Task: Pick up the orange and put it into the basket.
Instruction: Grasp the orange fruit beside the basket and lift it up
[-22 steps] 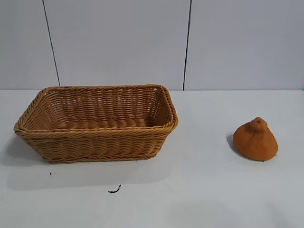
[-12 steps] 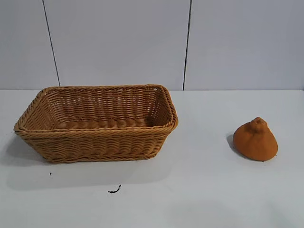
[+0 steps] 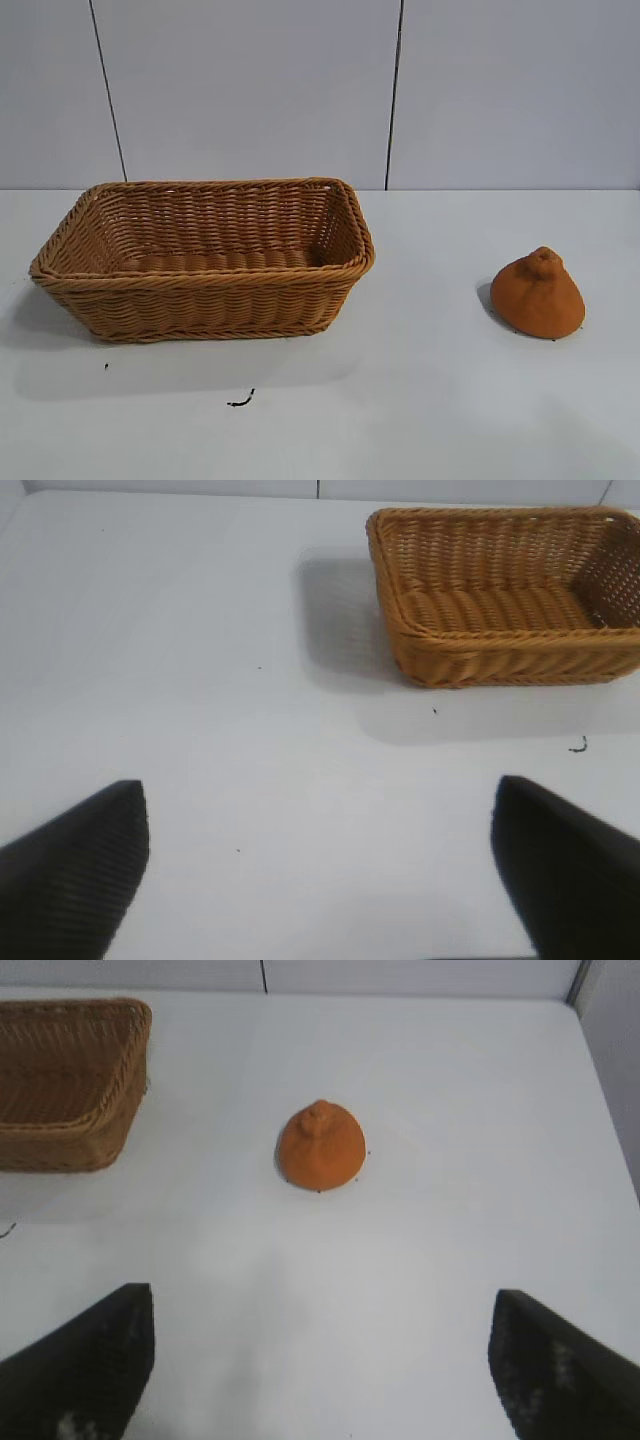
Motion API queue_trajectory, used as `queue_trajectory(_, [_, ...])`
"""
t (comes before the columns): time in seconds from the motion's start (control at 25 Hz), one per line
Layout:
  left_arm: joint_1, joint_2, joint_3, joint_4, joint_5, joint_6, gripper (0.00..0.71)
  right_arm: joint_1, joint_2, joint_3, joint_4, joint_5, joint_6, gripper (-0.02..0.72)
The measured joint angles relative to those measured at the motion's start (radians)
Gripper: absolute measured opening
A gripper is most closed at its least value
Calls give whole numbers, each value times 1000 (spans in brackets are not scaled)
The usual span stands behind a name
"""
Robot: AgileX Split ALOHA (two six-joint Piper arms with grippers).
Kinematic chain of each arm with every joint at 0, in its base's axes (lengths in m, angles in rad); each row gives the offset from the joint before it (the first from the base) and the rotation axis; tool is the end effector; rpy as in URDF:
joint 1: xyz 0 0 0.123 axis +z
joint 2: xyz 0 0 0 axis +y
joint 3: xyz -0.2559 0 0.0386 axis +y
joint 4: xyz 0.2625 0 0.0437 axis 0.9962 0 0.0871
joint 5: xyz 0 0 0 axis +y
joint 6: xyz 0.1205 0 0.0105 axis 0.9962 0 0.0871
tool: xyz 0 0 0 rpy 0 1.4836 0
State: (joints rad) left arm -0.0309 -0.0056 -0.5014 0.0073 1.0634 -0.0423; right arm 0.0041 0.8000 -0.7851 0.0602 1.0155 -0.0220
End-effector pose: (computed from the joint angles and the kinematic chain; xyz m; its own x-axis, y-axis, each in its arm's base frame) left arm 0.0600 -0.0011 0.2711 -0.4526 -0.0248 -0.8914 0.0077 0.9995 -0.0317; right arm 0.1835 0.0069 0.2755 -0.8093 0.0064 -0.5874 -0.0262 0.9985 0.0471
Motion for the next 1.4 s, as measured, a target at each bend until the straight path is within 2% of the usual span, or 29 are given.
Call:
queue_trajectory(0.36, [0, 0, 0, 0, 0, 0, 666, 0, 578, -308, 1, 0, -3, 621])
queue_trajectory(0.72, [0, 0, 0, 0, 0, 0, 666, 56, 959, -583, 4, -7, -40, 621])
queue_trajectory(0.88, [0, 0, 0, 0, 0, 0, 666, 64, 1074, -613, 5, -23, -25, 621])
queue_trajectory(1.08, [0, 0, 0, 0, 0, 0, 666, 64, 1185, -613, -54, -41, 14, 621])
queue_trajectory(1.28, [0, 0, 0, 0, 0, 0, 666, 64, 1281, -614, -60, -133, 22, 621])
queue_trajectory(1.4, [0, 0, 0, 0, 0, 0, 666, 64, 1326, -614, -44, -172, 22, 621])
